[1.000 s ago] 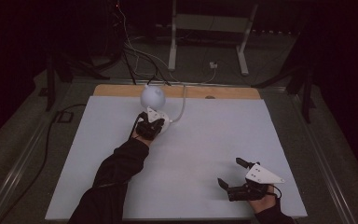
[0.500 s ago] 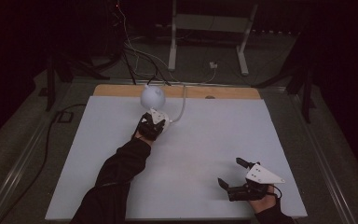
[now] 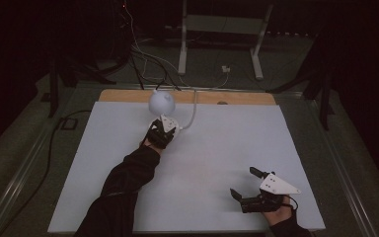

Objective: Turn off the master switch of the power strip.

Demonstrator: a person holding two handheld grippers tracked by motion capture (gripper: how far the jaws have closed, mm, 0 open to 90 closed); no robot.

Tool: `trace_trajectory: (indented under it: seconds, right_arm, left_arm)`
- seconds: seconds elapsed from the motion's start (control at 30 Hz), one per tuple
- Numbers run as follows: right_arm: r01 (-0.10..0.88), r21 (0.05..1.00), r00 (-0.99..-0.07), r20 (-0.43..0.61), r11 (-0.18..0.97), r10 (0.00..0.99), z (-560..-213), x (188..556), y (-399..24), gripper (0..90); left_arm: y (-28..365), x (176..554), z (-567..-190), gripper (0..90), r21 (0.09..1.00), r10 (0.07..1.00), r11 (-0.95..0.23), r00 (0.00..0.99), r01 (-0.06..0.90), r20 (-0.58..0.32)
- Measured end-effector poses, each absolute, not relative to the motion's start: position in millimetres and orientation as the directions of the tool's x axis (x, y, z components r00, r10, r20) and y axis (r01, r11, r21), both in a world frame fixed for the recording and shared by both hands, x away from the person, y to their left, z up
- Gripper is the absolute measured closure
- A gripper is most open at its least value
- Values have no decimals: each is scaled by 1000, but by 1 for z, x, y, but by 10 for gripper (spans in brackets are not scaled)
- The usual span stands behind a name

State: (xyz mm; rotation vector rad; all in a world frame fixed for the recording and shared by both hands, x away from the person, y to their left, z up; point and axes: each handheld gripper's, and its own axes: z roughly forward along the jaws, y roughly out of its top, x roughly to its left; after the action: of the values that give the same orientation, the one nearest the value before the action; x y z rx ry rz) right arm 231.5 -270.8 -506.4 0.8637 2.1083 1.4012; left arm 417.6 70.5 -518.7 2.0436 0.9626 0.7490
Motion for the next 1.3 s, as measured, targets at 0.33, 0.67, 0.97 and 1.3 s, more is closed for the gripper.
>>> trace_trajectory:
  seconds: [0.33, 0.67, 0.97, 1.3]
  right_arm:
    - [246, 927, -696, -35, 284, 717, -507, 231, -270, 0]
    - [249, 926, -698, -33, 285, 716, -507, 231, -270, 0]
    - [250, 925, -699, -32, 286, 715, -507, 231, -270, 0]
    - [253, 925, -702, -28, 285, 712, -507, 232, -268, 0]
  left_arm:
    - [65, 418, -521, 900, 795, 809, -481, 537, 370, 239]
    - [63, 417, -521, 900, 792, 807, -492, 532, 362, 258]
    - [61, 416, -521, 900, 777, 796, -517, 535, 359, 283]
    - [56, 419, -516, 900, 745, 793, -536, 541, 398, 281]
